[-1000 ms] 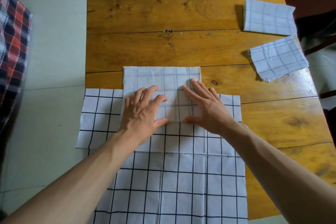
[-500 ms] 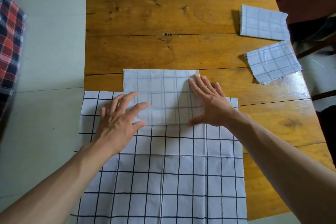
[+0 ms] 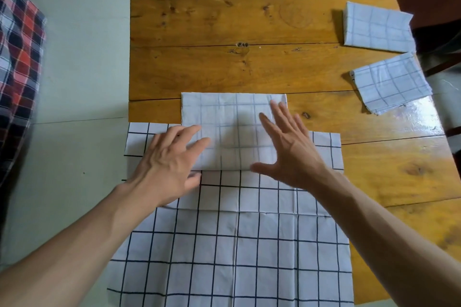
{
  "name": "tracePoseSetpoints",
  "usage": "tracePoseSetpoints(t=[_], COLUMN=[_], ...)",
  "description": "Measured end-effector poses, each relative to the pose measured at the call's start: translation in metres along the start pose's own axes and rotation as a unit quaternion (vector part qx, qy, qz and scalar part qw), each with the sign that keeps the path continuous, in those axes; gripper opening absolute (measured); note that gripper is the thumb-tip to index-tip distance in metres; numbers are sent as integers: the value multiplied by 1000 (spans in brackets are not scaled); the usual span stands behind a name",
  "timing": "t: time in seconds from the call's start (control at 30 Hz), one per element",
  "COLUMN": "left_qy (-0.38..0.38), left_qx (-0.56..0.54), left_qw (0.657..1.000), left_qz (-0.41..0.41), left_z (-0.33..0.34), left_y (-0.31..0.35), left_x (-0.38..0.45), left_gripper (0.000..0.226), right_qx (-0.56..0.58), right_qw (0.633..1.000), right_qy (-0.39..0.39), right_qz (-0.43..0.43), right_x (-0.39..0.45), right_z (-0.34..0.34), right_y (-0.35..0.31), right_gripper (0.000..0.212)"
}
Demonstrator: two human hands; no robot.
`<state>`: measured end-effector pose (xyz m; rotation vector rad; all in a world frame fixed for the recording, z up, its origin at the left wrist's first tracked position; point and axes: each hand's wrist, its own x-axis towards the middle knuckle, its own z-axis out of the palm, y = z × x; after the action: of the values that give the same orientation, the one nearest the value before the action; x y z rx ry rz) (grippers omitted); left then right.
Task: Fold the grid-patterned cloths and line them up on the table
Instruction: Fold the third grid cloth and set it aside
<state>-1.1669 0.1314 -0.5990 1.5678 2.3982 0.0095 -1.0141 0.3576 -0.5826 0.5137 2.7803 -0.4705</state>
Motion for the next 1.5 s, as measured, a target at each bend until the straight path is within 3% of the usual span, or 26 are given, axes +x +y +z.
tracePoseSetpoints(t=[0.07, 0.13, 0.27, 0.5, 0.7, 0.83, 1.03, 1.2, 1.33, 1.43, 1.5], left_qy=[3, 18, 23, 28, 109, 151, 211, 284, 244, 174, 177], left_qx=[14, 16, 7, 19, 19, -13, -76, -124, -159, -196, -216], left_qw=[1000, 999, 997, 997, 993, 988, 974, 950, 950, 963, 960], left_qz=[6, 26, 67, 65, 35, 35, 8, 50, 110, 64, 29], left_z=[-3, -5, -5, -6, -9, -8, -21, -48, -45, -23, -5], left_y=[4, 9, 21, 25, 11, 7, 23, 51, 56, 33, 18], left_x=[2, 3, 8, 15, 11, 7, 0, -8, -12, -13, -13], left_gripper=[73, 69, 76, 81, 50, 32, 18, 11, 15, 28, 9], right_qx=[54, 73, 79, 83, 80, 110, 93, 110, 120, 150, 174], right_qw=[998, 995, 992, 992, 992, 986, 987, 962, 954, 954, 950], right_qy=[42, 67, 86, 81, 82, 122, 122, 244, 269, 248, 245], right_qz=[2, 28, 51, 52, 44, 41, -46, -59, -65, -77, -86], right_x=[-3, -3, -3, -2, -1, -6, -28, -34, -39, -45, -51], right_z=[11, 22, 30, 30, 31, 26, 14, 18, 21, 26, 30], right_y=[-11, -14, -15, -11, -9, -14, -43, -54, -46, -36, -32], right_gripper=[90, 82, 86, 88, 86, 71, 80, 33, 12, 20, 24])
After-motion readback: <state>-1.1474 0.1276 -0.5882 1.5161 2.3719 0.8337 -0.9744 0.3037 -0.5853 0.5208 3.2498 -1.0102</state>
